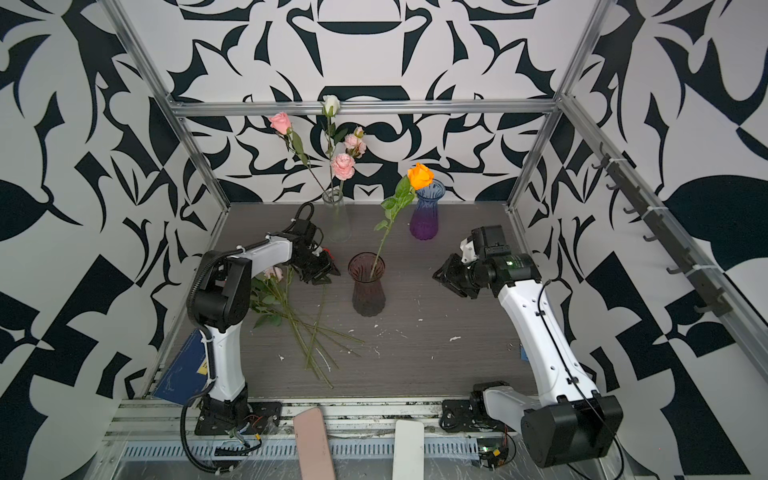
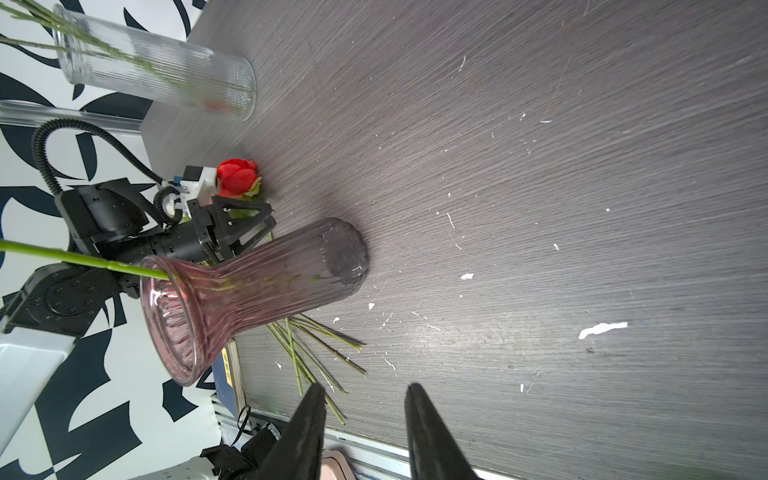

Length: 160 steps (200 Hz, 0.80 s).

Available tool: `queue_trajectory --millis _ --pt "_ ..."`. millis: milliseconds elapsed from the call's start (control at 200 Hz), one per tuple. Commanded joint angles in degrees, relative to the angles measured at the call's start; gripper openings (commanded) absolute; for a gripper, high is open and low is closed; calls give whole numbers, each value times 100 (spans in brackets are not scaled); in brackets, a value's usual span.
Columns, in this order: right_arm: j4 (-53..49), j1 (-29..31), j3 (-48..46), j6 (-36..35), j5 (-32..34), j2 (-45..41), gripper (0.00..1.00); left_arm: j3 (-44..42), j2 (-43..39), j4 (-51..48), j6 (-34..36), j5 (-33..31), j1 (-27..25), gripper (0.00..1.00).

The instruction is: Arrange the flowers into the vase

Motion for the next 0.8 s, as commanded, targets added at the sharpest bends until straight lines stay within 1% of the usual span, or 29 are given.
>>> queue_trajectory --millis 0,85,195,285,460,595,795 --pt "139 -21 -4 27 -91 -6 36 -47 -145 -309 250 -92 -2 47" --pt "192 -22 -26 72 -98 0 36 60 -332 -181 386 144 -43 53" --pt "281 -22 -70 143 -133 33 36 22 -703 61 569 122 -73 54" --pt "391 -22 -114 228 -182 79 36 -43 -912 20 718 -136 -74 52" --pt "528 -22 -182 313 -185 112 36 -230 -1129 -546 1037 -740 -92 46" --pt "646 -22 -284 405 -192 117 36 -533 -1103 -895 1423 -1211 -153 46" --pt "758 -22 -327 498 -228 165 36 -920 -1099 -934 1536 -1467 -215 46"
